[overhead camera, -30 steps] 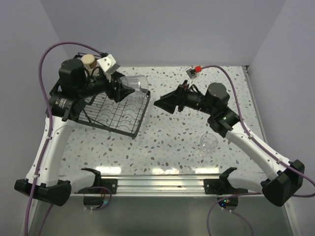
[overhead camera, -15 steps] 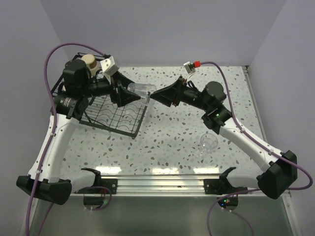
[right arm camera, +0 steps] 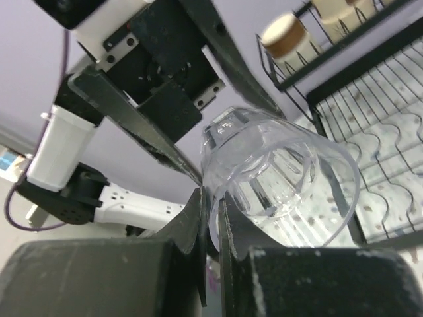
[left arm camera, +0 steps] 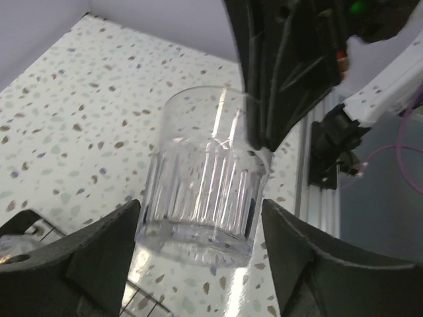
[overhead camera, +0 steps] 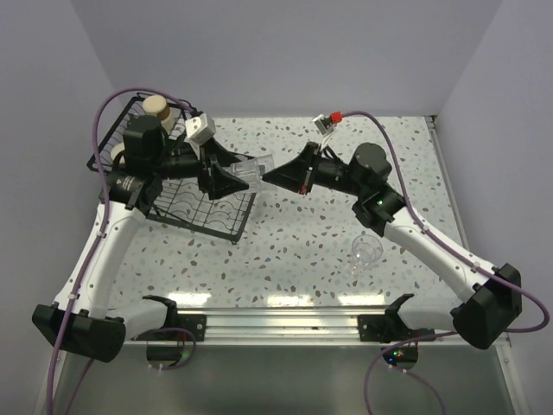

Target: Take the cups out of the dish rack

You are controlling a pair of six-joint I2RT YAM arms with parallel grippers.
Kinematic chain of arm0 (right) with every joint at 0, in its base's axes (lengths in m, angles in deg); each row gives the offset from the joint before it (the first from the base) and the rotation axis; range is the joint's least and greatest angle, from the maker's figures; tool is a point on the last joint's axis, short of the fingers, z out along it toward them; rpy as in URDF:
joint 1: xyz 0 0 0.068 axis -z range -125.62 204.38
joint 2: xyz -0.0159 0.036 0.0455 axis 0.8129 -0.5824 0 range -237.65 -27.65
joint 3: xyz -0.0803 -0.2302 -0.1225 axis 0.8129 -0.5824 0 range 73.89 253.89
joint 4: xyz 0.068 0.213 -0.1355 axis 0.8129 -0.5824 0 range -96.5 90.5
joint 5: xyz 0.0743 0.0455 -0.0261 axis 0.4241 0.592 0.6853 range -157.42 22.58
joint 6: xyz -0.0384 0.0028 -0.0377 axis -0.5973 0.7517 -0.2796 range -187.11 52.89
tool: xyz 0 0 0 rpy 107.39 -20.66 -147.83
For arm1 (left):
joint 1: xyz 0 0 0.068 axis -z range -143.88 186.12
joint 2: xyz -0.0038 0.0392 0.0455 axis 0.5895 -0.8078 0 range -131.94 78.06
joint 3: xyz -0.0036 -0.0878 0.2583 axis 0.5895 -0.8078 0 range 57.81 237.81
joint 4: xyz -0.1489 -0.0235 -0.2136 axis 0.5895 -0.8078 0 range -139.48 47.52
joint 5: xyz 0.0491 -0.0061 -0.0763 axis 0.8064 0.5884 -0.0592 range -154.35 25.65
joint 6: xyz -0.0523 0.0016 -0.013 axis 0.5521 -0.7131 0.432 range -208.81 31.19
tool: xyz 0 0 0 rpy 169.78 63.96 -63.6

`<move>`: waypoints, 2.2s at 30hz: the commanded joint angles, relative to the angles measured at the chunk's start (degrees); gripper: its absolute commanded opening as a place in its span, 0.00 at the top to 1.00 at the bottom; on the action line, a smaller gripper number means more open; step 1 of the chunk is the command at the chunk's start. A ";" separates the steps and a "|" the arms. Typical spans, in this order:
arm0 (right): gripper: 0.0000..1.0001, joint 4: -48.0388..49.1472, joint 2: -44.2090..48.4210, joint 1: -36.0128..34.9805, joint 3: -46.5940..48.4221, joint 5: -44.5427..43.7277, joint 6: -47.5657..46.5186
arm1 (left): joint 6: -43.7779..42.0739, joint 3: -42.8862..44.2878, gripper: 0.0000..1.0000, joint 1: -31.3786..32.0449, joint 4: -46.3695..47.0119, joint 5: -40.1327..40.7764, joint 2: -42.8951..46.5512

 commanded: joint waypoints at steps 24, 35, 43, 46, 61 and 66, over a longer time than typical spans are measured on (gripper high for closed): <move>1.00 -101.49 5.87 -0.34 15.36 -55.50 -22.49 | -10.40 -4.37 0.00 -0.03 -1.91 27.55 1.96; 1.00 -87.52 7.45 0.10 5.86 -57.34 -22.22 | -11.10 -4.72 0.00 -0.03 -2.61 27.73 3.10; 1.00 -81.27 6.40 0.80 2.08 -54.53 -23.63 | -11.10 -4.72 0.00 -0.03 -2.61 27.99 3.19; 1.00 -79.52 5.61 1.25 0.07 -53.13 -24.16 | -11.27 -4.72 0.00 -0.03 -2.53 28.34 3.10; 1.00 -75.91 5.52 6.34 -7.32 -45.31 -24.68 | -11.72 -5.16 0.00 -0.03 -2.26 28.26 2.49; 0.98 -74.94 5.51 9.07 -8.82 -44.42 -25.74 | -11.80 -5.25 0.00 -0.03 -2.44 28.26 2.31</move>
